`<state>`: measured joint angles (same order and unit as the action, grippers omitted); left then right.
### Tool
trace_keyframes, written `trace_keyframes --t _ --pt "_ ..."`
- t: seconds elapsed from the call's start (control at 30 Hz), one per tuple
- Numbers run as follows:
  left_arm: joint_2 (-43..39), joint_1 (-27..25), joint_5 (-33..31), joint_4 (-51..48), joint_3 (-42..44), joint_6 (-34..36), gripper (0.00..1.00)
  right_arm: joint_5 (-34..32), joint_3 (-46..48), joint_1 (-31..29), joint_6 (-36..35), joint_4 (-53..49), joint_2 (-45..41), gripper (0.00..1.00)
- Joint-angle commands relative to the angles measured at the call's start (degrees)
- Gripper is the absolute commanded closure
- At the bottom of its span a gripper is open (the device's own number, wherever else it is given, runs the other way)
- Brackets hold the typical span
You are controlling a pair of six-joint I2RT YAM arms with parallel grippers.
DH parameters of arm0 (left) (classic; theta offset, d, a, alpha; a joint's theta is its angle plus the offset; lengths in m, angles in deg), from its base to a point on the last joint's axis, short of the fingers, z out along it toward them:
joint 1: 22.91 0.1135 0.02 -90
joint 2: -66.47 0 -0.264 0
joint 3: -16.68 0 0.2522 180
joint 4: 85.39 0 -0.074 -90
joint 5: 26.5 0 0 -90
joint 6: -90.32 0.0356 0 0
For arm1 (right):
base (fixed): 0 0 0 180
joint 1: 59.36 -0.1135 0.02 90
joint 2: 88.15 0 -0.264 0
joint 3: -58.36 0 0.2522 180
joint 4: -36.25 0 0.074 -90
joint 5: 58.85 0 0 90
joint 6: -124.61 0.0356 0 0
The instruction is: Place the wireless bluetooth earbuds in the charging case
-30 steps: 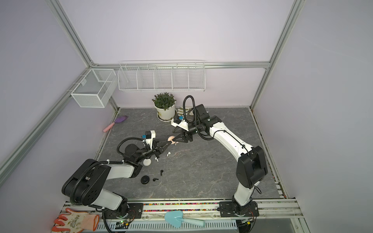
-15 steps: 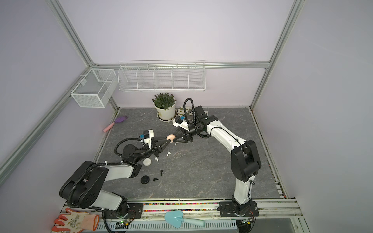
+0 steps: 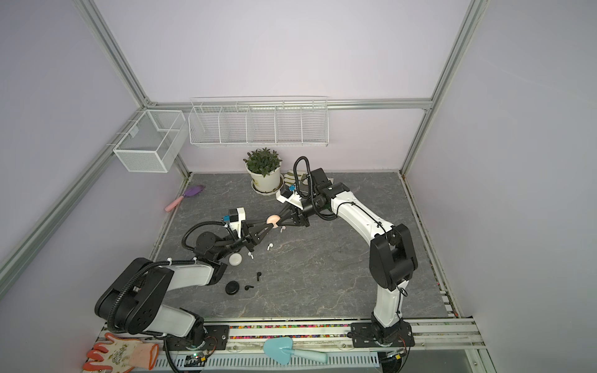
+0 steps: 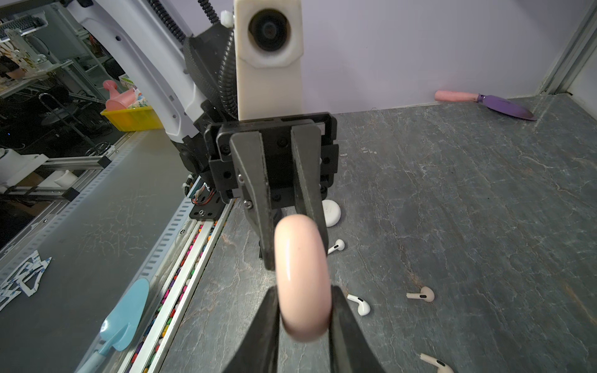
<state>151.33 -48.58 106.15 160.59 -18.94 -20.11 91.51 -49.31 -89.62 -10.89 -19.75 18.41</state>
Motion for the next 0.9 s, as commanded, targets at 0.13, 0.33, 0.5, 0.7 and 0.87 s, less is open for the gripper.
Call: trace_keyframes --t 0.13,0.33,0.5,0.7,0.87 --pt "0.37 -0.26 1.65 0.71 4.34 5.86 0.29 -10.65 -11.78 0.47 -12.21 -24.7 4.12 0.79" --pt "0.81 -0.26 3.31 -5.61 0.37 10.56 0.32 -14.21 -14.43 0.54 -13.14 -28.3 4.7 0.81" --pt "3.75 -0.57 4.22 -4.1 -2.69 9.96 0.35 -13.97 -15.91 0.44 -13.81 -29.11 5.47 0.81" --pt "7.59 -1.07 7.14 1.13 -4.86 7.08 0.44 -13.98 -18.91 -0.23 -14.01 -31.09 7.29 0.81" --pt "7.52 -1.07 7.62 1.2 -5.09 6.91 0.45 -14.39 -19.42 -0.81 -13.66 -30.79 7.65 0.81"
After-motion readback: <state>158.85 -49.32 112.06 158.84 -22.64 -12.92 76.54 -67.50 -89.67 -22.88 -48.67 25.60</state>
